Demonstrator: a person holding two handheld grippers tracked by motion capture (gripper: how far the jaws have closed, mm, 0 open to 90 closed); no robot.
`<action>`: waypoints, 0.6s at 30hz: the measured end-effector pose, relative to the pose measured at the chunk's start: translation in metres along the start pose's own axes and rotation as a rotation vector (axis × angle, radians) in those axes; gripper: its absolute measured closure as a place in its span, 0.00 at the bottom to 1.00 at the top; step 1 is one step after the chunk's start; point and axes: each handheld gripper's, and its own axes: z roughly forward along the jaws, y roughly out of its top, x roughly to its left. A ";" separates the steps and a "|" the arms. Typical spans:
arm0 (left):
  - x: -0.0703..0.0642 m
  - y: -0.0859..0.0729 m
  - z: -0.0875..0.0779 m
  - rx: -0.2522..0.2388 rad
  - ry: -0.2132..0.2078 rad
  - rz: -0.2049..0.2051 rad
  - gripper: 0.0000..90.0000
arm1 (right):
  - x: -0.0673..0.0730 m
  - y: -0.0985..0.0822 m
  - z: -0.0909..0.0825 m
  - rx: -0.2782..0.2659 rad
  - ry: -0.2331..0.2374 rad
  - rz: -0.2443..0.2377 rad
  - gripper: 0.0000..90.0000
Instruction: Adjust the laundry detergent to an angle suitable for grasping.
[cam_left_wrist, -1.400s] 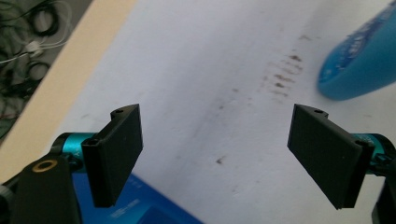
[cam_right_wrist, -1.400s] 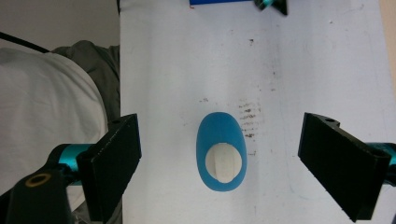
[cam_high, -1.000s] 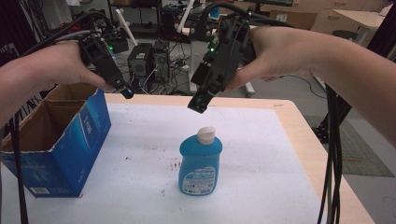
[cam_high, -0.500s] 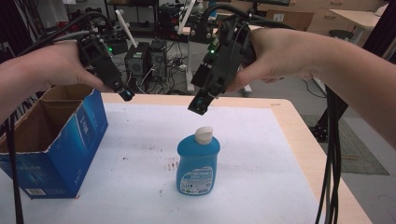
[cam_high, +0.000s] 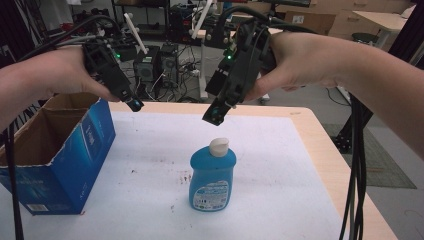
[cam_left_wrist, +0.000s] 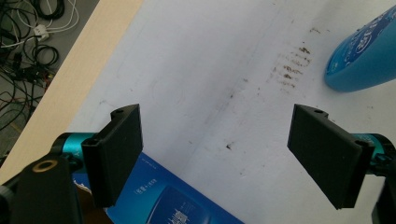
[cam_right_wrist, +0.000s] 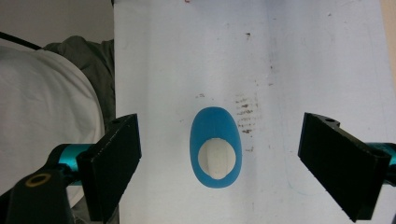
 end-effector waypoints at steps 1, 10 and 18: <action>0.000 0.000 0.000 -0.002 -0.003 0.003 0.20 | 0.000 0.000 0.000 0.002 -0.002 0.002 0.14; -0.002 0.002 -0.001 -0.008 -0.008 0.009 0.20 | -0.001 0.000 0.000 0.003 0.002 0.002 0.14; -0.001 0.001 -0.002 -0.001 -0.009 0.011 0.20 | -0.002 0.000 0.001 0.004 0.006 0.005 0.14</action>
